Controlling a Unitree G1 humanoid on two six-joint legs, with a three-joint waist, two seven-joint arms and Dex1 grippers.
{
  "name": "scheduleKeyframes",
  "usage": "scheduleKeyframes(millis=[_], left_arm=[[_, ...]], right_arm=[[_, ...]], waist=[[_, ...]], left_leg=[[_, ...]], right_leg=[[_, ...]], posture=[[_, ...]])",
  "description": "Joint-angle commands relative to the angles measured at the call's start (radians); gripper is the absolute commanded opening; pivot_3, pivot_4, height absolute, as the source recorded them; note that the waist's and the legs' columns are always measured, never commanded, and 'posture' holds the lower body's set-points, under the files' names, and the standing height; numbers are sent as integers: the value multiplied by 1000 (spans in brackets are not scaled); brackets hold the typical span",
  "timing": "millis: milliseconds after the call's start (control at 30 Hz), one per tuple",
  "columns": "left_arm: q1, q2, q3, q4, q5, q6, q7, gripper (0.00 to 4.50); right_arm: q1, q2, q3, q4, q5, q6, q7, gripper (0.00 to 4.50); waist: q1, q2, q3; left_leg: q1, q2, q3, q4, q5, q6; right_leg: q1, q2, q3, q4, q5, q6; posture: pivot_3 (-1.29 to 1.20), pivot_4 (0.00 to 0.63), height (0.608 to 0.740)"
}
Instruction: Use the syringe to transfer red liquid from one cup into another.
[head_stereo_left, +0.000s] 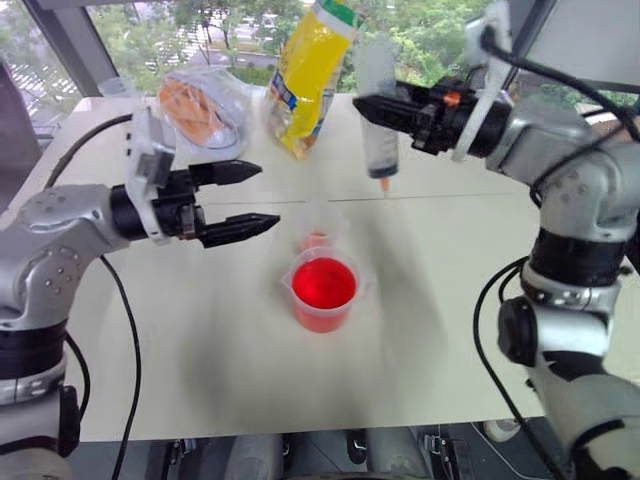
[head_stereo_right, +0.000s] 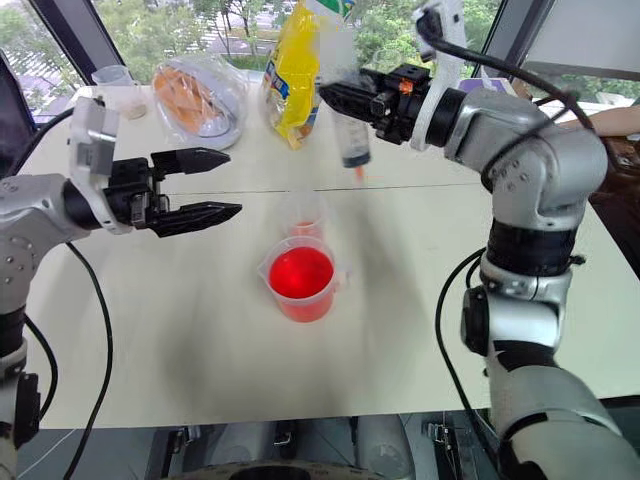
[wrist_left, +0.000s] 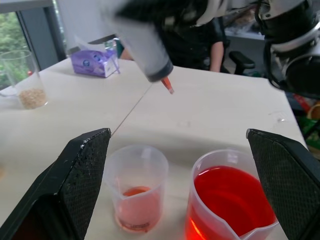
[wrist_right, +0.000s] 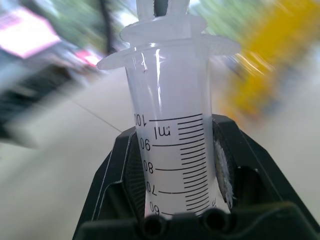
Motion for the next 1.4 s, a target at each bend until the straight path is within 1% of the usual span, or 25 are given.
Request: scheduleKeyframes(millis=[33,133,200,267,333,400,500,667,800,1400], left_arm=[[-64,3,-9,20,-2,2,-33,4500],[-101,7,-16,46,-5,17,-55,4500],[-126,13,-24,53,-9,33,-69,4500],[-145,19,-26,65,-11,45,-84,4500],[-171,22,-28,66,-27,75,-97,4500],[-186,21,-32,59,-36,99,-105,4500],[-200,19,-38,51,-43,125,-121,4500],[-205,10,-50,25,-63,159,-132,4500],[-195,-1,-62,9,-65,165,-136,4500],[-215,-52,-85,11,-88,183,-186,4500]], right_arm=[[72,70,-56,-135,117,-67,-29,1476],[165,108,-24,-206,161,-129,-19,1476],[265,117,26,-245,151,-193,25,1476],[335,117,76,-256,120,-261,51,1476],[432,123,149,-246,54,-371,91,1476],[492,129,202,-233,7,-458,115,1476],[542,149,260,-205,-42,-554,126,1476],[596,155,325,-169,-109,-668,137,1476],[615,153,352,-154,-132,-712,135,1476],[603,121,379,-125,-150,-740,149,1476]], waist=[[-1,0,0],[-2,0,0],[-2,0,0],[-3,0,0],[-4,0,0],[-5,0,0],[-7,0,0],[-3,0,0],[-3,0,0],[-2,0,0]], left_leg=[[0,0,1,0,0,0],[0,-1,1,1,0,0],[0,-1,1,1,0,0],[0,-1,1,1,0,0],[0,-2,1,1,0,0],[1,-2,1,1,0,0],[1,-2,1,1,0,0],[1,-1,0,1,1,-1],[1,-1,1,1,1,-1],[1,-1,0,1,1,-2]], right_leg=[[0,-1,0,0,0,0],[1,-2,0,0,1,2],[1,-2,0,0,1,2],[1,-2,0,0,1,2],[1,-1,0,0,1,2],[1,-1,1,0,1,2],[0,0,1,0,1,2],[1,0,1,0,1,2],[1,0,1,0,1,2],[1,0,1,1,1,1]], posture=[[0,150,740],[0,150,740],[0,150,740],[0,150,740],[0,150,740],[0,150,740],[0,150,740],[0,150,740],[0,150,740],[0,150,740]])
